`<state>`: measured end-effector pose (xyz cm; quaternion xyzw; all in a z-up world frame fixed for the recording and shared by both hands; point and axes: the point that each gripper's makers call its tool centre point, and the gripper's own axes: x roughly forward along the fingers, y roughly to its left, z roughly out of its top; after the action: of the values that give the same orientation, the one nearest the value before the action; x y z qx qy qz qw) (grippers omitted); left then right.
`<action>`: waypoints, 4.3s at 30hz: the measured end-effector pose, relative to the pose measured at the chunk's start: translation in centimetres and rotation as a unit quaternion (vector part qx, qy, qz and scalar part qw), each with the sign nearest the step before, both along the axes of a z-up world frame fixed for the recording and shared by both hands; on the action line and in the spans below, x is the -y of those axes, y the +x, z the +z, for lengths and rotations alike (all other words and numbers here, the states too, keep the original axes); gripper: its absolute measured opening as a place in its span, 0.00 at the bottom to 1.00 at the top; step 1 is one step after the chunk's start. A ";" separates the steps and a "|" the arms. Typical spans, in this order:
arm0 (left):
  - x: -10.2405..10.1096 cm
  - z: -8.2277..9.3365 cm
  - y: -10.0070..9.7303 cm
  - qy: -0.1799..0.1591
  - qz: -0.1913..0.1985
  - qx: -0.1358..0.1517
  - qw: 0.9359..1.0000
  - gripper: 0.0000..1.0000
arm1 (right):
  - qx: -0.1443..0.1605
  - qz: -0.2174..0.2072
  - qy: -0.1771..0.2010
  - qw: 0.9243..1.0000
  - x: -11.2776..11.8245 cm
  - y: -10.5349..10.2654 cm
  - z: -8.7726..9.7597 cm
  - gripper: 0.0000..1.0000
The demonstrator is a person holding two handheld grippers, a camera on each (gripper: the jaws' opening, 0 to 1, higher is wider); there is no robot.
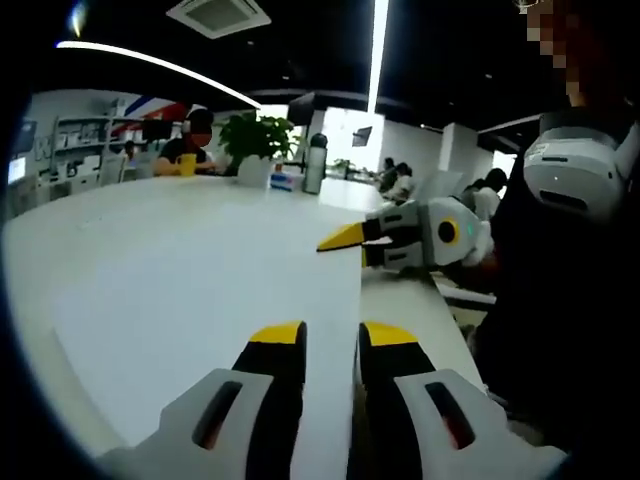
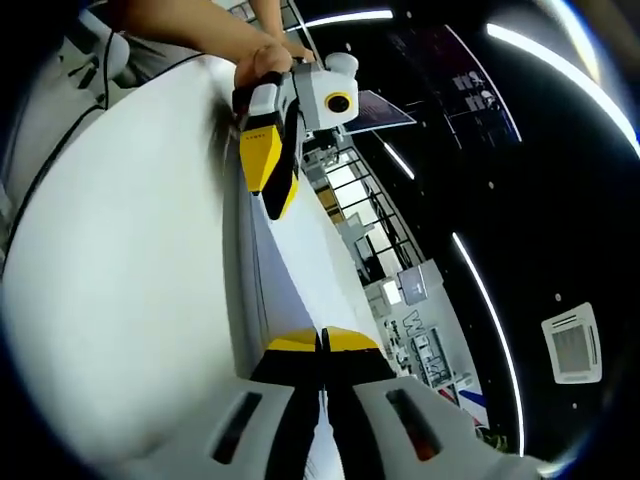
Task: Grasp the top corner of one sheet in the document stack and pull a single sheet out from the document stack, separating that one sheet from the rest and lifting it clear until the single sheet is fully removed from the stack
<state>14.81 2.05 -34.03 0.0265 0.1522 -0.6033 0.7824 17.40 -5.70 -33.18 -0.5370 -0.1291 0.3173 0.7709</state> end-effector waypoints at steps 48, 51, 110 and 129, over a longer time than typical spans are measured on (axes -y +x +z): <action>-13.5 -0.2 -6.6 0.015 0.361 0.062 0.930 0.54 | -0.051 -0.007 0.063 0.997 0.6 0.3 -0.2 0.01; -12.6 0.2 -6.4 0.015 0.352 0.065 0.934 0.53 | -0.054 -0.006 0.067 0.996 0.7 0.3 -0.2 0.01; -12.2 0.9 -7.4 -0.008 0.365 0.077 0.928 0.49 | -0.049 -0.022 0.038 0.998 0.0 0.3 0.9 0.02; -11.1 1.9 -7.7 -0.040 0.332 0.086 0.939 0.52 | -0.089 -0.022 0.049 0.995 -0.3 -0.4 1.6 0.02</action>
<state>7.13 13.15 -32.09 -0.0052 0.0606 -0.3105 0.9486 17.05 -5.39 -31.59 -0.4710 -0.0637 0.3395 0.8117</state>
